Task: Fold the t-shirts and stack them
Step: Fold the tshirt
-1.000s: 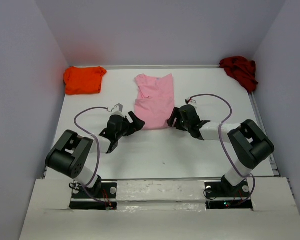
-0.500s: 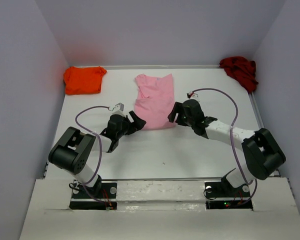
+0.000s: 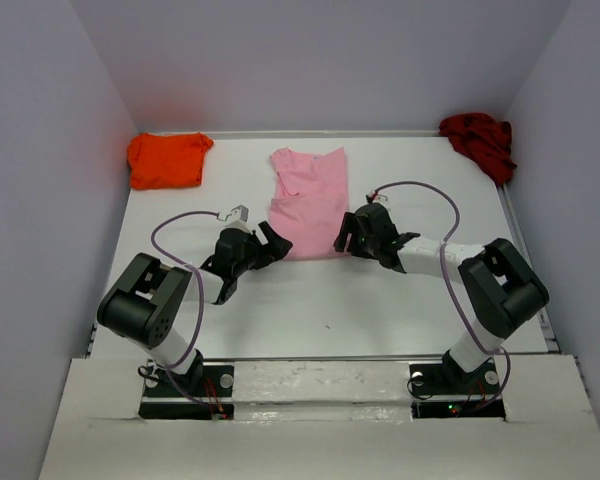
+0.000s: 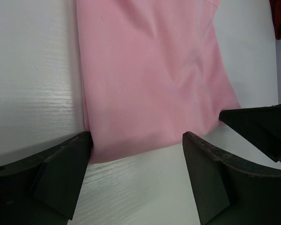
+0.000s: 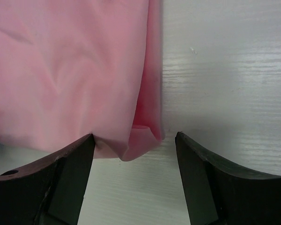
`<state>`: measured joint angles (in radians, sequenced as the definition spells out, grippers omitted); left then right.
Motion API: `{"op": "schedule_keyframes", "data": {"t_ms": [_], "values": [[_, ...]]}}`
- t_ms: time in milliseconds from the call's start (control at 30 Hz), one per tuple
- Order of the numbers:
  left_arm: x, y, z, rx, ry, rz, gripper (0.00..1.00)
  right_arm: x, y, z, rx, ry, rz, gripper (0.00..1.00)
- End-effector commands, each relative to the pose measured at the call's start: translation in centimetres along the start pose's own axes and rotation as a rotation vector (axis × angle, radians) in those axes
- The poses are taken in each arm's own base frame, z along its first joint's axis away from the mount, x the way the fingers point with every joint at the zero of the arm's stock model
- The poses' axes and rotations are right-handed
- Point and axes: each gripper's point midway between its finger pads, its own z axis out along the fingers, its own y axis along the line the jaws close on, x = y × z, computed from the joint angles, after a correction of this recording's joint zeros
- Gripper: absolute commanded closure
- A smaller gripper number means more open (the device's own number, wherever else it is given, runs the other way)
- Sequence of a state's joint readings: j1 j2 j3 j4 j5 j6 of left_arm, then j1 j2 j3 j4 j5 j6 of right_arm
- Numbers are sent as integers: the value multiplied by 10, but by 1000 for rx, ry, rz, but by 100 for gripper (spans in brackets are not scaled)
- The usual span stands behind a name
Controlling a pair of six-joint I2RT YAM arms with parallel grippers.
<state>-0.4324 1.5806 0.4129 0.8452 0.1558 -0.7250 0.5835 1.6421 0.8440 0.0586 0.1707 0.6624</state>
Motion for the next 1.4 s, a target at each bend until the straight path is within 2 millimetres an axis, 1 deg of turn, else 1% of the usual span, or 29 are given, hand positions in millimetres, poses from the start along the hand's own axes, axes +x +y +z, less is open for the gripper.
{"op": "schedule_keyframes", "data": {"t_ms": [0,200,267,300,333,400,433,467,500,600,633,667,700,733,767,800,833,867,900,1100,1200,1233,1300,1367], "values": [[22,25,-6,-95,88,14,7,-2,5,6,-12,-16,16,25],[20,25,-7,-97,84,22,7,7,-1,12,-2,1,19,25],[22,27,-7,-101,86,28,10,10,-3,12,2,5,20,27],[22,27,-8,-100,87,28,14,10,-2,13,-1,4,19,29],[23,27,-7,-100,90,27,24,13,-4,14,3,9,17,32],[23,28,-6,-99,92,27,29,15,-6,16,7,13,18,37],[26,29,-6,-99,100,29,34,19,-7,17,7,23,21,38],[27,29,-6,-99,103,28,37,20,-7,17,7,25,24,43],[27,29,-5,-98,106,28,42,20,-6,17,3,25,26,46],[28,29,-4,-93,110,29,49,23,-8,18,5,30,27,55],[29,29,-4,-94,113,30,55,23,-9,18,6,32,25,58],[28,30,-4,-95,113,31,59,23,-9,18,8,31,25,62],[29,30,-3,-96,114,31,70,23,-9,18,8,31,26,66],[29,30,-3,-95,115,30,75,24,-9,18,8,34,24,71],[28,30,-2,-95,115,31,88,24,-9,19,5,33,27,78],[29,30,-2,-96,116,31,94,24,-9,19,6,32,23,84],[29,30,-1,-93,118,32,97,24,-9,19,6,32,25,90],[30,30,-1,-94,120,33,99,23,-9,19,7,29,24,100],[30,30,-1,-92,121,33,100,23,-8,18,5,30,24,100],[31,28,-1,-79,128,38,100,24,-7,15,-1,42,23,100],[30,26,-2,-69,128,39,100,26,-7,9,-7,59,27,100],[30,24,-3,-60,130,39,100,24,-4,5,-18,53,32,100],[30,21,-4,-46,129,39,100,26,-6,0,-22,58,28,100],[32,19,-8,-35,137,39,100,27,-6,-4,-27,63,28,100]]}}
